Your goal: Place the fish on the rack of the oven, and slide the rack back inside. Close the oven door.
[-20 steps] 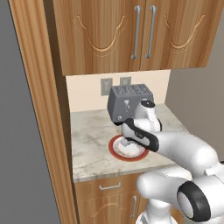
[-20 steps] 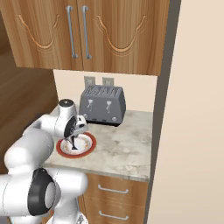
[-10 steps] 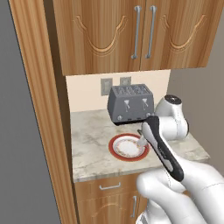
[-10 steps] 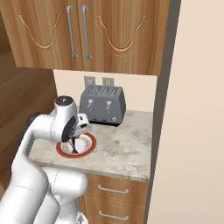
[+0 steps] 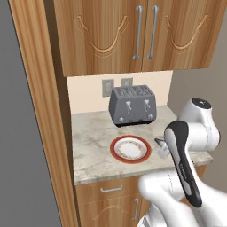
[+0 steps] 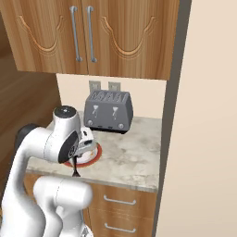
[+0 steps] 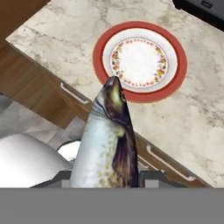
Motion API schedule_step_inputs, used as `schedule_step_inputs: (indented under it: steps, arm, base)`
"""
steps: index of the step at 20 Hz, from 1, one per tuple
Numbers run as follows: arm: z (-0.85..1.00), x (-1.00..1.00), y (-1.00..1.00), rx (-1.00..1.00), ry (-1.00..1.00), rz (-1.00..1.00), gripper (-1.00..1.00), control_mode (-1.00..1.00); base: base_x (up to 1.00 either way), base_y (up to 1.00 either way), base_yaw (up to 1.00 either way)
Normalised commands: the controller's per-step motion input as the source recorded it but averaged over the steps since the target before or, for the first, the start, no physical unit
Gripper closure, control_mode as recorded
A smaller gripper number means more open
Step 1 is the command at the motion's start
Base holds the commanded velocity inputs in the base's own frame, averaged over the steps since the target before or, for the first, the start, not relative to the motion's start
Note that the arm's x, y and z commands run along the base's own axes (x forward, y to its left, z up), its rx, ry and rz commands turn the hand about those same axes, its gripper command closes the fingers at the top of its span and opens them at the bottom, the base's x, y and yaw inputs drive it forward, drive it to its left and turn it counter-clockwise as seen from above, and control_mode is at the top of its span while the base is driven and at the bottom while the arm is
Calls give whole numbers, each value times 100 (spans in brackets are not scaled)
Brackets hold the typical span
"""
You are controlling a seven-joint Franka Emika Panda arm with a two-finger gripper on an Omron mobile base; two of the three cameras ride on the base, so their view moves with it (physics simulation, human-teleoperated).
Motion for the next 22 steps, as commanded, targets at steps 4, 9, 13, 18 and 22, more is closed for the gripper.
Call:
schedule_step_inputs:
  steps: [4,9,13,18,22]
  arm:
    - [6,-80,0,-3,-1,0,100,-100]
    - [-1,-100,0,-7,-1,5,100,-100]
    - [-1,-40,1,-5,0,6,100,-100]
    - [0,60,12,-1,0,0,100,-100]
    - [0,34,0,0,0,1,100,-100]
  base:
    - [0,0,0]
    - [0,0,0]
    - [0,0,0]
    - [0,0,0]
    - [0,0,0]
